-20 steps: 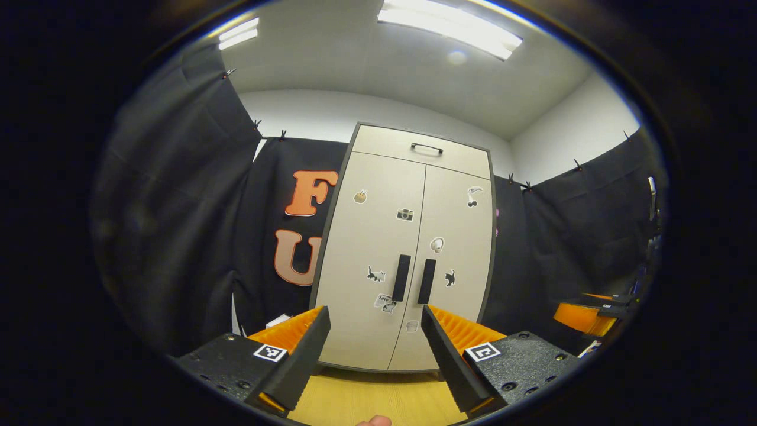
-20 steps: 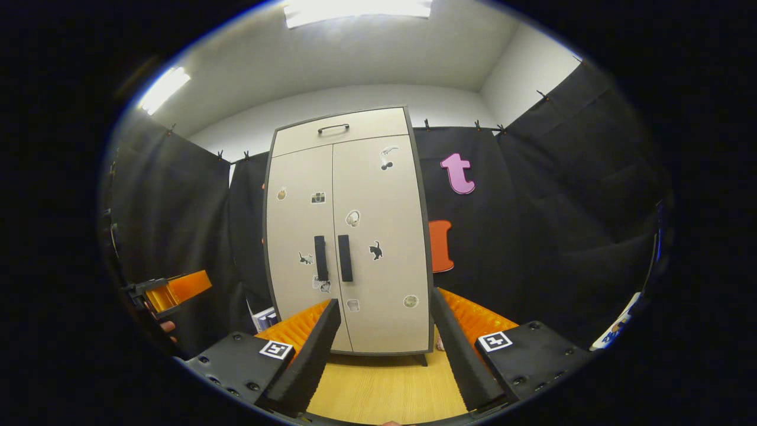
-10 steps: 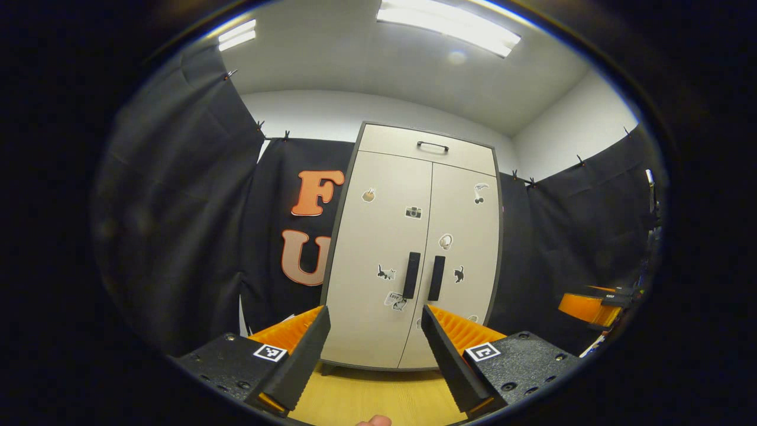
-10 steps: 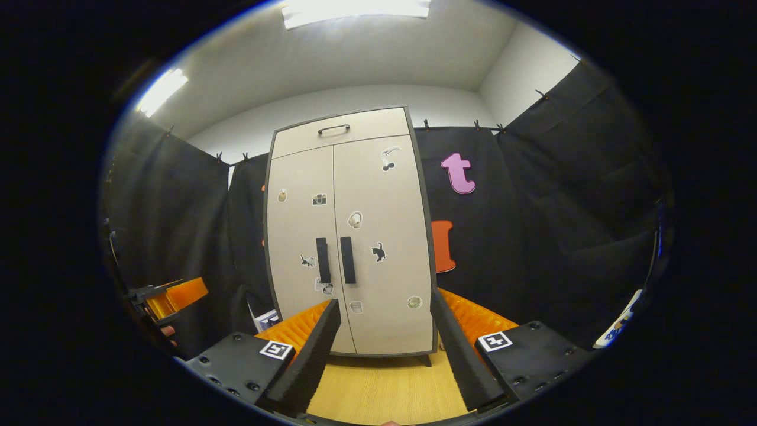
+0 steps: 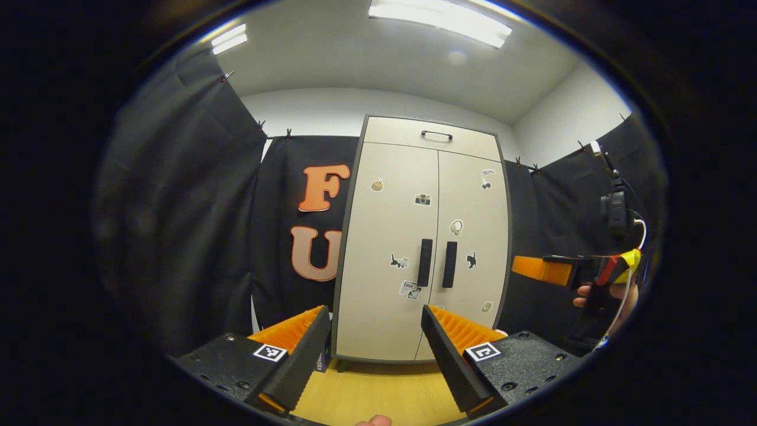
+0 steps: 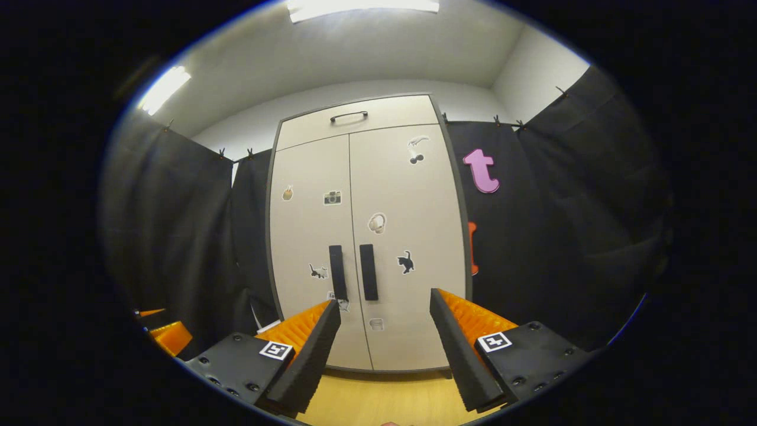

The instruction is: Open the right door of the double-door shoe cabinet with the right hand, and open the left door with the left hand.

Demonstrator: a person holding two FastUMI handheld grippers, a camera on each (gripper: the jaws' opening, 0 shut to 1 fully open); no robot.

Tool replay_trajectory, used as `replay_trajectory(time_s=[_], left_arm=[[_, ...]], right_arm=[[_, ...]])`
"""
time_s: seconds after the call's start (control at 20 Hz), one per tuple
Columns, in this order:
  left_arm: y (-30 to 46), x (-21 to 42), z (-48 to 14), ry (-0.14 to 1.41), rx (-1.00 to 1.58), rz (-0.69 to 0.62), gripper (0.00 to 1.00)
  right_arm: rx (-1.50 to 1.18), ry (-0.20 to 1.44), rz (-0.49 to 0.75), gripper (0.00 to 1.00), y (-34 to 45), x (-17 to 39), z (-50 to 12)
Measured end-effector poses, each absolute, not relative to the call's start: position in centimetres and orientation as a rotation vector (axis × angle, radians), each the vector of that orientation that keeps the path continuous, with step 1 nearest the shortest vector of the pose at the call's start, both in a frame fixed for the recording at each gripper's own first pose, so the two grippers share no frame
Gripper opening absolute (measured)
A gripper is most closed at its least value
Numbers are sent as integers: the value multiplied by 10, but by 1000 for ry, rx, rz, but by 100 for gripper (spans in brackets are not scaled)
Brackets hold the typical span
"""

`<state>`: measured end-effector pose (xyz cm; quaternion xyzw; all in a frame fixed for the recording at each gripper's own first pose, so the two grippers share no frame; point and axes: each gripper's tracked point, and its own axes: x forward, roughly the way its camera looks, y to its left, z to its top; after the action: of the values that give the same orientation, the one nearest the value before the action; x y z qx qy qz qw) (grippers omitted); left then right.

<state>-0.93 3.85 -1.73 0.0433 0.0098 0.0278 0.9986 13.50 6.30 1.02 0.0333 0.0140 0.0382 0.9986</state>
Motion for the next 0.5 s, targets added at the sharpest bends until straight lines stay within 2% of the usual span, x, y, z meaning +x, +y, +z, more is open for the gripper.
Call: replay_trajectory(time_s=[0.05,0.1,0.5], left_arm=[[39,-8,-17,9,71,76,94],[40,-8,-17,-1,61,104,94],[55,-18,-16,-49,104,349,94]], right_arm=[[62,23,90,98,64,155,12],[48,18,102,89,64,176,16],[-27,39,167,89,90,303,4]])
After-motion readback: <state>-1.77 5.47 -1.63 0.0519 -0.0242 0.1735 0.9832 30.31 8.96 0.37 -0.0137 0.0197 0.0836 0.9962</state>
